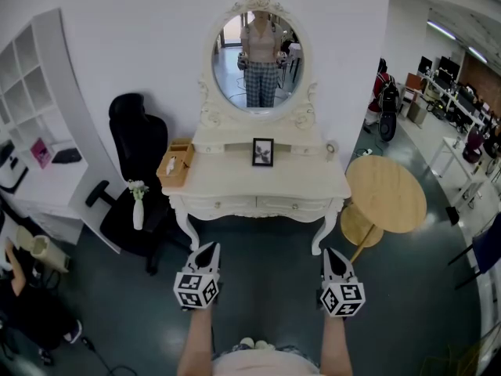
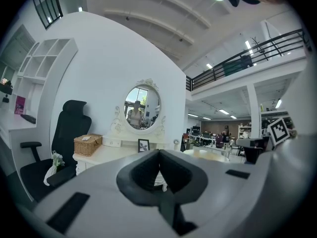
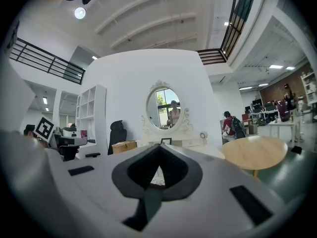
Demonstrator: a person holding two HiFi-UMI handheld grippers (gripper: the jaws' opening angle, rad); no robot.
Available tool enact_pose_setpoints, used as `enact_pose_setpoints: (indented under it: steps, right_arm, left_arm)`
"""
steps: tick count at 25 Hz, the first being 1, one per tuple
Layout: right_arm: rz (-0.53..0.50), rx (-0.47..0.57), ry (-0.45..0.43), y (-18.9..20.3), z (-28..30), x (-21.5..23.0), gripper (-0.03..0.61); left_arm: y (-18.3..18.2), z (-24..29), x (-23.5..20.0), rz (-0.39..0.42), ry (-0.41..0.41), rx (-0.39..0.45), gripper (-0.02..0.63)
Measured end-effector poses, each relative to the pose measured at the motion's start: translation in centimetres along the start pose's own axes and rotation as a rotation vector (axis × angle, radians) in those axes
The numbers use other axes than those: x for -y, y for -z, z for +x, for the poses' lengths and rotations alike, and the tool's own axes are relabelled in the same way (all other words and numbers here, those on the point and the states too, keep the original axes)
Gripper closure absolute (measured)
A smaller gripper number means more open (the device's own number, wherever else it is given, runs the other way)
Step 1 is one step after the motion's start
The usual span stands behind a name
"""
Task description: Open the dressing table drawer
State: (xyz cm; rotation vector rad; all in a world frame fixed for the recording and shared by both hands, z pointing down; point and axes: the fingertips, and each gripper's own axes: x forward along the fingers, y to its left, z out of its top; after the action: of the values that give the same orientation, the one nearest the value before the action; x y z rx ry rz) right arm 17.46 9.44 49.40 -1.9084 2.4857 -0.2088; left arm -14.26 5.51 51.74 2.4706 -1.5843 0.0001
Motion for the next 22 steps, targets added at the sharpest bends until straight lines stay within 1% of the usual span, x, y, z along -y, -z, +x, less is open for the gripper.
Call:
enact_pose_setpoints:
  steps: [4,5,6,8,11,12,15,18,22]
  right_arm:
    - [0.002,-0.009,-0.036,0.2,0.4,-0.6,0.563]
    - [0.008,-0.009,-0.051,0.2,0.5,-0.8,0.539]
    - [0.012,-0.009,-0.064,0.2,0.6,-1.0,0.458]
    - [0.021,-0.001,-0.082,0.1,0.8,-1.5,0.415]
    - [0.049,0.049,-0.093,-0.5,1.0,-1.8,0.31]
    - [0.064,0.066,-0.093,-0.7,1.1,-1.9,0.291]
    - [0.089,0.066,-0.085,-0.5,1.4,-1.9,0.212]
    - [0.09,0.045,-0.081,-0.1,1.8,-2.0,0.179]
    - [0.093,0.038,-0.072,-0.1,2.4,-2.1,0.163]
  left_arm:
    - [0.2,0.1,-0.1,-0.004,0.0,-0.005,0.588]
    - [0.3,0.1,0.0,-0.004,0.0,-0.006,0.586]
    - [0.4,0.2,0.0,-0.005,0.001,-0.007,0.586]
    - [0.4,0.2,-0.1,-0.006,0.0,-0.008,0.587]
    - [0.6,0.2,-0.4,-0.01,-0.003,-0.009,0.588]
    - [0.7,0.3,-0.6,-0.013,-0.006,-0.011,0.587]
    - [1.0,0.3,-1.1,-0.018,-0.011,-0.019,0.586]
    - [1.1,0.5,-1.5,-0.019,-0.01,-0.027,0.586]
    - [1.2,1.1,-2.1,-0.017,0.003,-0.039,0.586]
